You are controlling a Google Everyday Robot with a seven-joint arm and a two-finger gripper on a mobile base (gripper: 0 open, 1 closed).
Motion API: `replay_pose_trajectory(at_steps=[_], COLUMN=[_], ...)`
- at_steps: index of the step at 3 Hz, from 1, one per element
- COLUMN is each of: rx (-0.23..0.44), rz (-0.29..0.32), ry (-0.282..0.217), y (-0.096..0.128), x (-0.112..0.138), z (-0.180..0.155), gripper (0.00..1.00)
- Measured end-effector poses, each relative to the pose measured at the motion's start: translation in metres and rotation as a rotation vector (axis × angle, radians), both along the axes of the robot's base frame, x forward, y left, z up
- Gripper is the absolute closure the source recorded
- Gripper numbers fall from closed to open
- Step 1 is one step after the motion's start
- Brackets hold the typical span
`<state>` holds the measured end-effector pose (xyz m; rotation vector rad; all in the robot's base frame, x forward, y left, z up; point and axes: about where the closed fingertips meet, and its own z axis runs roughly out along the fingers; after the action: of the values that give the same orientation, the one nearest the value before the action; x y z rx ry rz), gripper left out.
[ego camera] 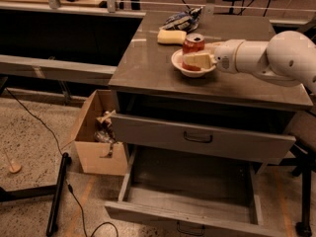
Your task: Pick coke can from paper bowl and place on counter
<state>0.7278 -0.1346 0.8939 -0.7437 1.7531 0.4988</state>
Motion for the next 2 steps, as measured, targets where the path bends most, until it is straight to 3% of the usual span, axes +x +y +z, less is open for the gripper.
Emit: replay_pose_trajectory(at_steps=[1, 2], rx=[0.0, 0.004], rz=[-0.002, -0.021], ry=[-0.011, -0.065], y=[-0.003, -0.007], x=[0.0, 0.002], z=[0.001, 0.022], gripper=[0.73, 0.96])
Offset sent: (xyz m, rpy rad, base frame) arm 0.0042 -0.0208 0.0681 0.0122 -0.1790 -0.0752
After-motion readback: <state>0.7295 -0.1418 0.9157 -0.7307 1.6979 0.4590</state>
